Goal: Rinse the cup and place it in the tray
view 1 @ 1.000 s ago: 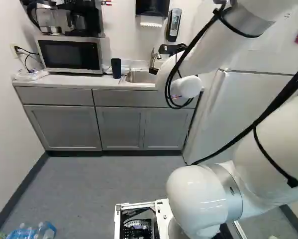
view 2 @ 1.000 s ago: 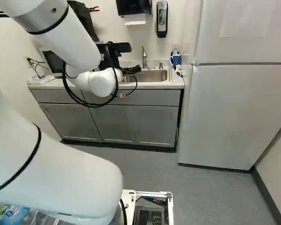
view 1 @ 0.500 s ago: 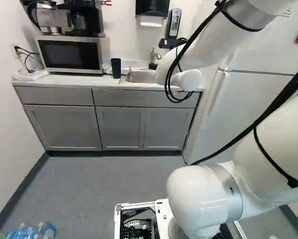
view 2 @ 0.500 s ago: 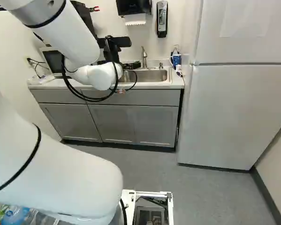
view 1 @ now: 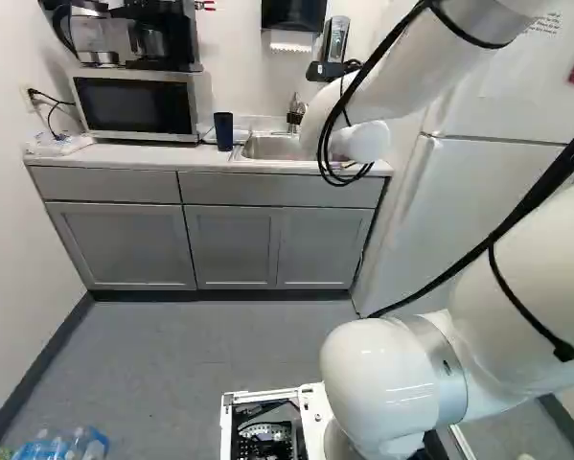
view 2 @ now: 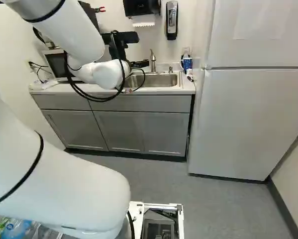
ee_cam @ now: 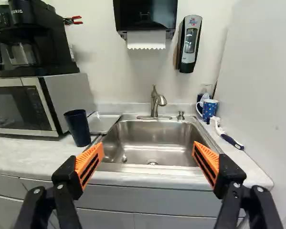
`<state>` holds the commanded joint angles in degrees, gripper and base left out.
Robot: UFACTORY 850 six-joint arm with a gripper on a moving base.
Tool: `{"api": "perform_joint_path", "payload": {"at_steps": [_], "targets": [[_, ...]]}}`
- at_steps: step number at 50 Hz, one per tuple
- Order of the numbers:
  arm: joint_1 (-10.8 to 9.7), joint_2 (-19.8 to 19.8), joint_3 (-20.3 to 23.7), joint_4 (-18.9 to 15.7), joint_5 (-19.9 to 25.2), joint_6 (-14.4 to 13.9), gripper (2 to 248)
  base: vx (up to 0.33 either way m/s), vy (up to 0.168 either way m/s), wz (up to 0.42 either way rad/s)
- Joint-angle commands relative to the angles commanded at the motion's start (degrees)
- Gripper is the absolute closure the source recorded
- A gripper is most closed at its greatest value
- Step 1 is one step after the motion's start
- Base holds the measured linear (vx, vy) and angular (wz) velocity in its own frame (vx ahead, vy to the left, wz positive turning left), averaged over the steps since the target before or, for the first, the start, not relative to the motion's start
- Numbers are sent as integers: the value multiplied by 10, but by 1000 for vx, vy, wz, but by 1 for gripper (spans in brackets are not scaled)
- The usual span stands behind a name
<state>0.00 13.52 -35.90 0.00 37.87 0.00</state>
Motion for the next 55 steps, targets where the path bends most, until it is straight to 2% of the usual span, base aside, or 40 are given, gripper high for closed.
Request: {"api": "perform_joint_path", "payload": {"at_steps": [55], "targets": [[0,1,-65,0,-57,0,3,0,0,0]]}}
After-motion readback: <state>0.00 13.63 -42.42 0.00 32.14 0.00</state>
